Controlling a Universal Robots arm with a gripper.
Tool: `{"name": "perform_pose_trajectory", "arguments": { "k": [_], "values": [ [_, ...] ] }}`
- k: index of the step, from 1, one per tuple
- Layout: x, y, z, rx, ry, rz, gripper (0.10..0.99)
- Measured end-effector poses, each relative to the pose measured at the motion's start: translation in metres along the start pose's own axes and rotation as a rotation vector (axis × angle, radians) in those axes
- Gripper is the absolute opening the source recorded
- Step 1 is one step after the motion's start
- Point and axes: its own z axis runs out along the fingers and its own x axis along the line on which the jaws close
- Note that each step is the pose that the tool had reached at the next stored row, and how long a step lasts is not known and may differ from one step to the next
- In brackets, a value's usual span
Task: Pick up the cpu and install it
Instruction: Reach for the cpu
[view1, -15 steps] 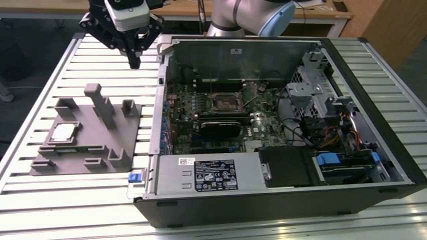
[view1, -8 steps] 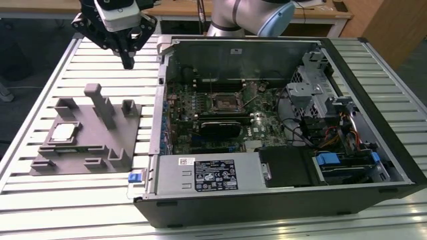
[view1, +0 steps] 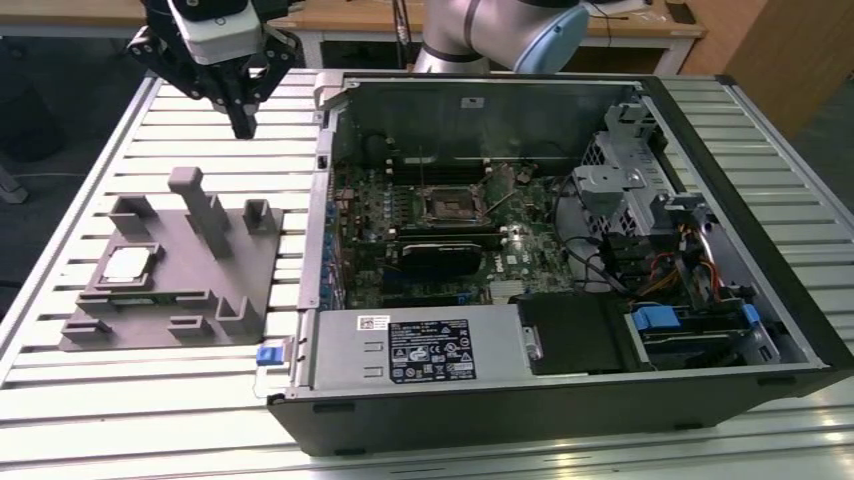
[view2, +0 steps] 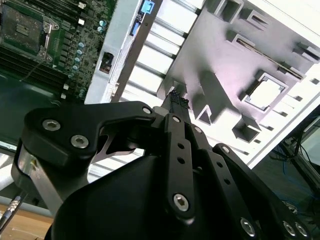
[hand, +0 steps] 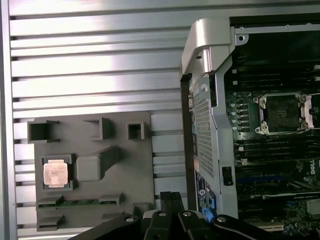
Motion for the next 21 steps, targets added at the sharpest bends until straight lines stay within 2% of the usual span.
{"name": "perform_pose_trajectory", "arguments": {
  "k": [21],
  "values": [
    [0.0282,-0.0022,0.0012,0.000,0.0019,0.000,0.106]
  ]
}}
